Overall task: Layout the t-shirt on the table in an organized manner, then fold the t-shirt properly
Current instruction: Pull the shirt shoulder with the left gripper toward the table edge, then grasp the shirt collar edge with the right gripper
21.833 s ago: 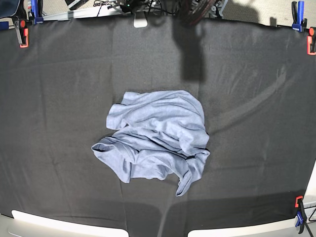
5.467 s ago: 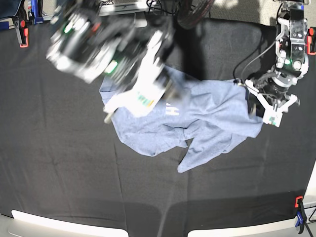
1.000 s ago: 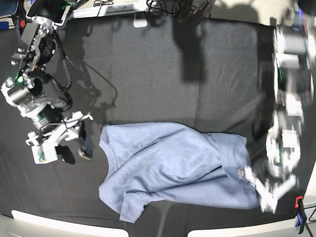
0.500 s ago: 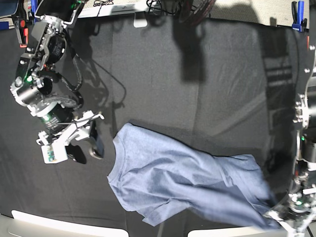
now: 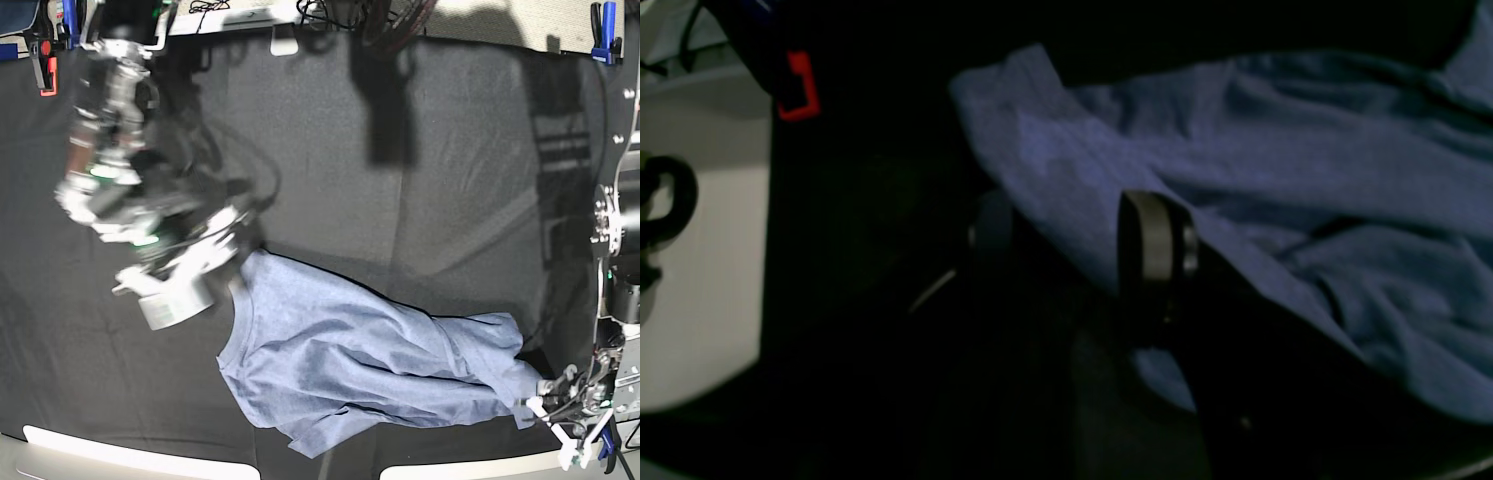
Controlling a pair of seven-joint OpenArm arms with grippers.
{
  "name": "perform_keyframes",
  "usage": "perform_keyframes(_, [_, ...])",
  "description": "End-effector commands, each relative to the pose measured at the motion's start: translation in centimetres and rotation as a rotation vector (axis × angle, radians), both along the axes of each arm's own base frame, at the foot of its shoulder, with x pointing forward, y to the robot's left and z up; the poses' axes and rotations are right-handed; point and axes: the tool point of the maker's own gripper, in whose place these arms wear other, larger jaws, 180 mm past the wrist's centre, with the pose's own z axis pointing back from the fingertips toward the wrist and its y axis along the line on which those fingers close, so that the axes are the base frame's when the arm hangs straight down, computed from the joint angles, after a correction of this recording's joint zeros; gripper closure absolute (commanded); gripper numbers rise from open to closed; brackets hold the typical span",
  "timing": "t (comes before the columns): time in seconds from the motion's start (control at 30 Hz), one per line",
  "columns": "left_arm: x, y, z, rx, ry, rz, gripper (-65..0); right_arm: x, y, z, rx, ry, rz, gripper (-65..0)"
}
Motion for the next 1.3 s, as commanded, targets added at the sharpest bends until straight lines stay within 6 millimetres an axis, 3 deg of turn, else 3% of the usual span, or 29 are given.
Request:
perform_keyframes(0.0, [1.3, 0.2, 3.6, -0.019, -0.096, -0.005, -24.1, 1.0, 0.1, 1.0, -0.037, -0.054, 0.027, -27.9])
perform_keyframes(0.2, [-2.0, 0.8, 2.4, 0.037, -0.16, -0.053, -24.1, 1.3, 1.0, -2.0, -0.298, -0.027, 0.163, -27.9])
perform_keyframes(0.33, [-5.1, 1.0, 2.5, 0.114, -0.225, -0.053, -24.1, 2.7, 0.8, -2.3, -0.351, -0.046, 0.116, -27.9])
perform_keyframes(0.57, [-9.5, -2.2, 3.0, 0.21, -0.31, -0.112, -24.1, 3.3, -0.3, -5.0, -0.484, 0.005, 0.157, -27.9])
perform_keyframes(0.73, [-11.7, -2.2, 2.7, 0.278, -0.314, -0.07, -24.1, 3.3, -0.5, -6.5, -0.55, 0.04, 0.22, -27.9])
perform_keyframes(0.9, [-13.4, -2.5, 0.6, 0.273, -0.272, -0.074, -24.1, 3.8, -0.7, -7.3, -0.561, 0.057, 0.229, -27.2])
perform_keyframes(0.97, [-14.2, -2.7, -0.5, 0.257, -0.252, -0.079, -22.9, 3.8, -0.9, -7.6, -0.56, 0.065, 0.229, -21.6])
perform_keyframes(1.13, [-15.7, -4.0, -2.3, 0.144, -0.241, -0.065, -20.0, 4.1, -0.8, -7.3, -0.542, 0.043, 0.214, 0.0])
perform_keyframes(1.27, [-17.1, -5.1, -2.4, 0.033, -0.264, -0.035, -20.0, 5.2, -1.1, -6.2, -0.525, -0.011, 0.141, 0.0])
